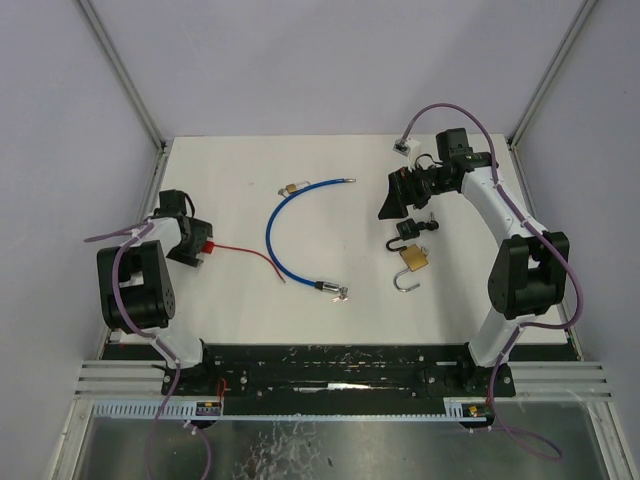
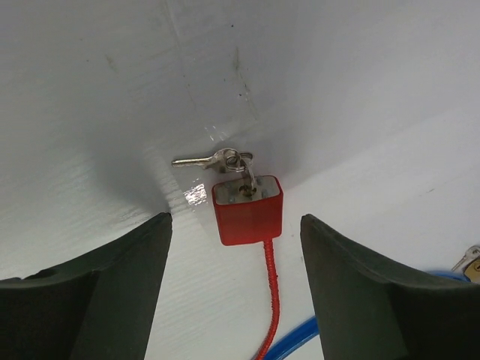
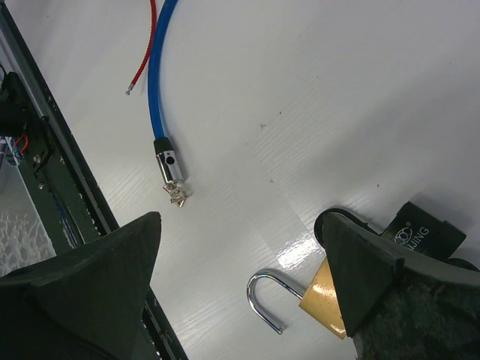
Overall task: Lock with the key
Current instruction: Pick up the lock from the center of the board.
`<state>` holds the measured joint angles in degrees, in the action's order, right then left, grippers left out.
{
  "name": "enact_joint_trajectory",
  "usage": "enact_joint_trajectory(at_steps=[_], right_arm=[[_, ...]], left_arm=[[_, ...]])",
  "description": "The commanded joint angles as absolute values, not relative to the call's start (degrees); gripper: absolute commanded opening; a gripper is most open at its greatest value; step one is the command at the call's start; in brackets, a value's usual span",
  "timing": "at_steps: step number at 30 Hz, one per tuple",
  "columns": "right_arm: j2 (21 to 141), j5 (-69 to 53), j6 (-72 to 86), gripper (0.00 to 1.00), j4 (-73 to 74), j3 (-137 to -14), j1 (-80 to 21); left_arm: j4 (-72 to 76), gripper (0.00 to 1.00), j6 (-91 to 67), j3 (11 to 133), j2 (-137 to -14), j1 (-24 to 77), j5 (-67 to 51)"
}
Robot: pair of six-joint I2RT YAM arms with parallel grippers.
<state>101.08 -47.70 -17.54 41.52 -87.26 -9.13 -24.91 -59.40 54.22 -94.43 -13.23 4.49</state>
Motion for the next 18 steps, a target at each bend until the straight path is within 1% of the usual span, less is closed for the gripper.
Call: enact_joint_trajectory(at_steps=[1,7,10,18], right_arm=[[100.63,-49.58,-17.16,0.95,41.56,-89.61,-9.63],[100.55,-49.39,-17.22,0.95,41.61,-89.48,-9.62],[100.50,-49.39,-17.22,0.95,41.66,-89.56,-9.66],[100.37,-49.72,-17.06,0.95,41.62,-89.43,-9.71]], left_arm=[[-21.02,0.68,-61.08,54.70,-96.31,-13.73,3.69],[-21.63,0.59,-61.61,55.46,-98.39,-13.72,3.43],[-23.28,0.58,-61.44,55.89,-99.28,-13.72,3.56],[-23.86,0.49,-60.06,55.57,-99.56,-13.71,2.62]])
